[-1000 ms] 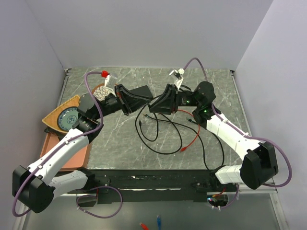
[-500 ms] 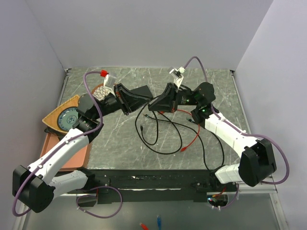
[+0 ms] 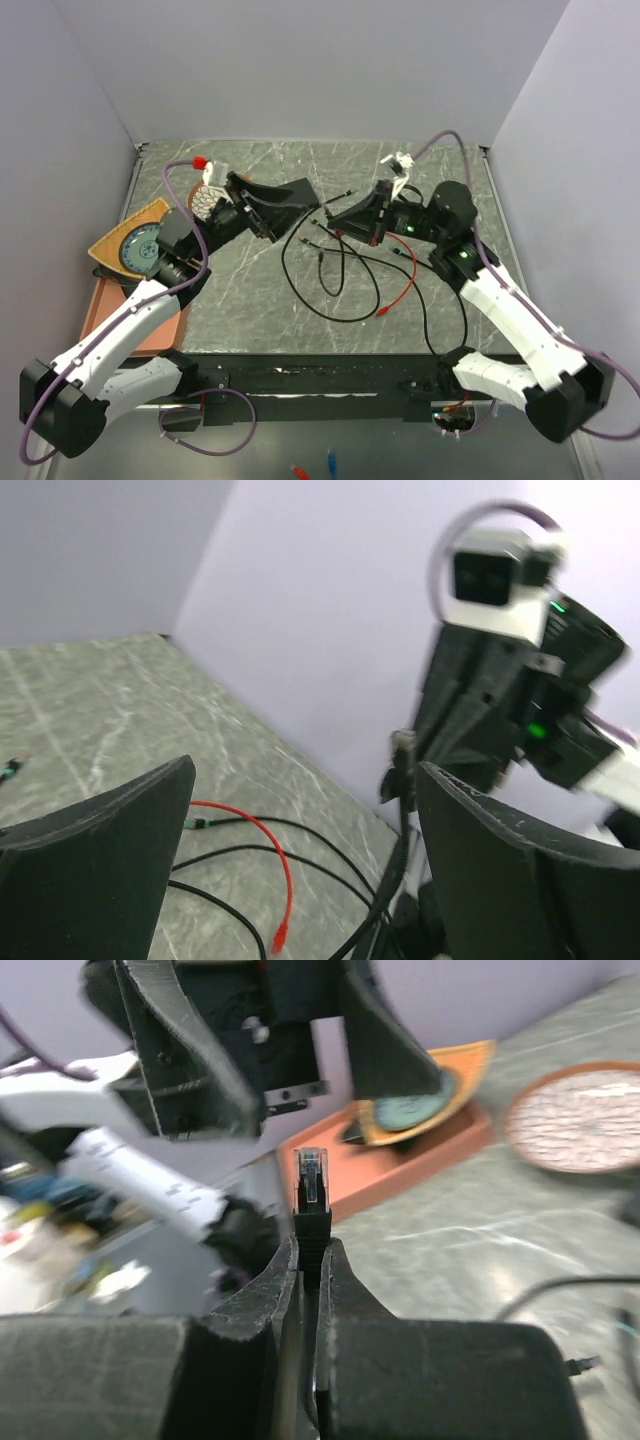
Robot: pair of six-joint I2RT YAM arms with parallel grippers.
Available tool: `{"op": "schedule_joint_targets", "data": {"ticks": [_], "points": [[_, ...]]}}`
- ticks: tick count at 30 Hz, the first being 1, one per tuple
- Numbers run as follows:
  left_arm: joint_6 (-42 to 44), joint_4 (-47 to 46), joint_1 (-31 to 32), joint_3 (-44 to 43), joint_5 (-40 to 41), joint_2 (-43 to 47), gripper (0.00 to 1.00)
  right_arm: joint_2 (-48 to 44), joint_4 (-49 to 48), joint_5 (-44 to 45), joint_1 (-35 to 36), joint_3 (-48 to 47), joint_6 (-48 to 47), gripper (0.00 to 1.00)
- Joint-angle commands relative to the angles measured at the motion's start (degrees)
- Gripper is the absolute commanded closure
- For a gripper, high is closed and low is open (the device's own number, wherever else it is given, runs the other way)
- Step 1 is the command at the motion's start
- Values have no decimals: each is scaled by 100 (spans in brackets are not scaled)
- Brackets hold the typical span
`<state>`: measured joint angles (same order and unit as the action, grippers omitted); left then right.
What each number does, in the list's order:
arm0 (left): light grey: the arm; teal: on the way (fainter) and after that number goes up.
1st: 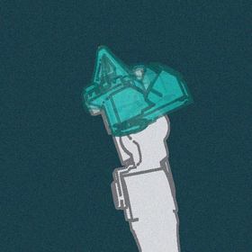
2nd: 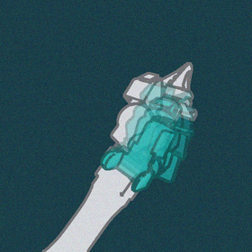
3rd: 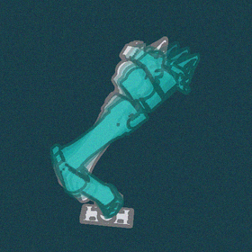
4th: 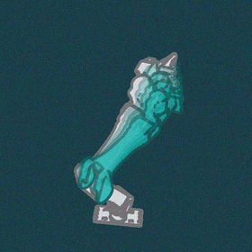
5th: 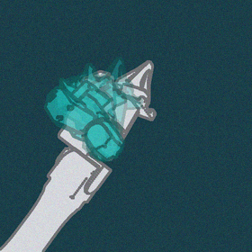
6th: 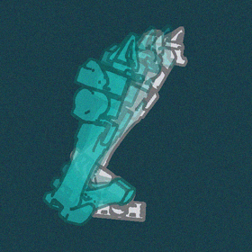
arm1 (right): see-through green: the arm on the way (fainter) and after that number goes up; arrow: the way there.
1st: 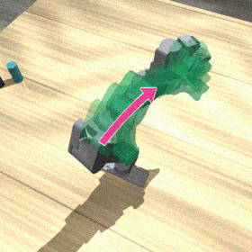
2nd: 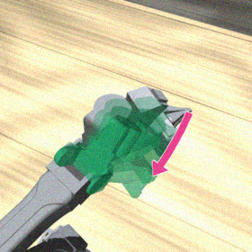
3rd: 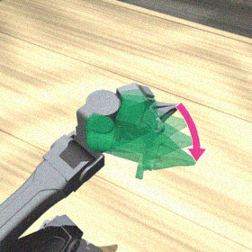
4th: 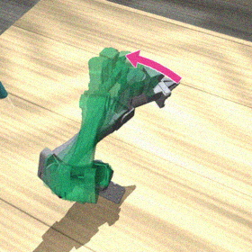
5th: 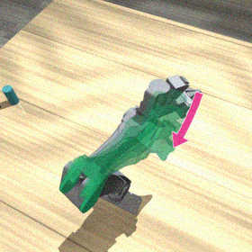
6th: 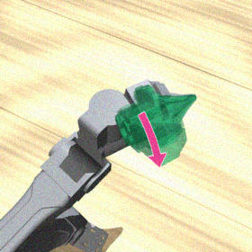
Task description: Insert the plug into the switch port
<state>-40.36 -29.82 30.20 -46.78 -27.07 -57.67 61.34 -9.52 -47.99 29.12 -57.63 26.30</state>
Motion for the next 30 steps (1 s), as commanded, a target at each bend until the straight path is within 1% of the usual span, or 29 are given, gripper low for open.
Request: {"op": "schedule_joint_targets", "data": {"ticks": [1, 3, 4, 7, 9, 10, 11, 12, 18, 19, 21, 22, 24, 25, 26, 27, 28, 29, 30], "points": [[-130, 90, 21, 126, 1291, 344, 2, -710, 1363, 1808, 41, -82, -1082, 100], [-43, 563, 21, 30, 1798, 300, 1, -965, 1785, 2291, 67, -117, -1267, 100], [10, 792, 21, -145, 1993, 248, 1, -1044, 1891, 2755, 84, -109, -1407, 100], [256, 1583, 21, -566, 2574, -85, 1, -1300, 2191, 3626, 102, -91, -1636, 100], [475, 2039, 21, -779, 2689, -454, 1, -1405, 2392, 3962, 111, -108, -1742, 100], [520, 2216, 21, -1014, 2985, -743, 1, -1432, 2437, 4199, 111, -100, -1804, 100], [555, 2348, 21, -1139, 3101, -902, 1, -1441, 2472, 4253, 111, -100, -1830, 100], [642, 2480, 13, -1279, 3155, -1078, 4, -1493, 2481, 4306, 120, -82, -1839, 100], [1091, 3254, 13, -2553, 2953, -2721, 4, -1537, 2569, 4430, 111, -47, -1936, 100], [1135, 3594, 13, -3016, 2997, -3228, 4, -1546, 2578, 4447, 111, -30, -1980, 100], [1284, 3947, 13, -3563, 3155, -3767, 4, -1529, 2613, 4430, 111, -21, -2033, 100], [1320, 4228, 13, -4183, 3260, -4335, 4, -1511, 2630, 4447, 120, -21, -2076, 100], [1442, 4765, 13, -4758, 3585, -4874, 4, -1485, 2666, 4412, 111, -12, -2103, 100], [1495, 4923, 13, -5335, 3682, -5399, 4, -1485, 2657, 4395, 111, 6, -2129, 100], [1548, 5273, 13, -5646, 3752, -5665, 4, -1476, 2648, 4394, 111, 41, -2138, 100], [1662, 5407, 13, -5953, 3909, -5929, 4, -1467, 2622, 4377, 111, 50, -2138, 100], [1715, 5521, 13, -6487, 3963, -6401, 4, -1450, 2613, 4351, 102, 58, -2138, 100], [1785, 5636, 13, -6745, 4042, -6623, 4, -1415, 2622, 4333, 111, 76, -2147, 100], [1890, 5811, 13, -7226, 4260, -6852, 4, -1388, 2622, 4342, 102, 76, -2147, 100]]}}
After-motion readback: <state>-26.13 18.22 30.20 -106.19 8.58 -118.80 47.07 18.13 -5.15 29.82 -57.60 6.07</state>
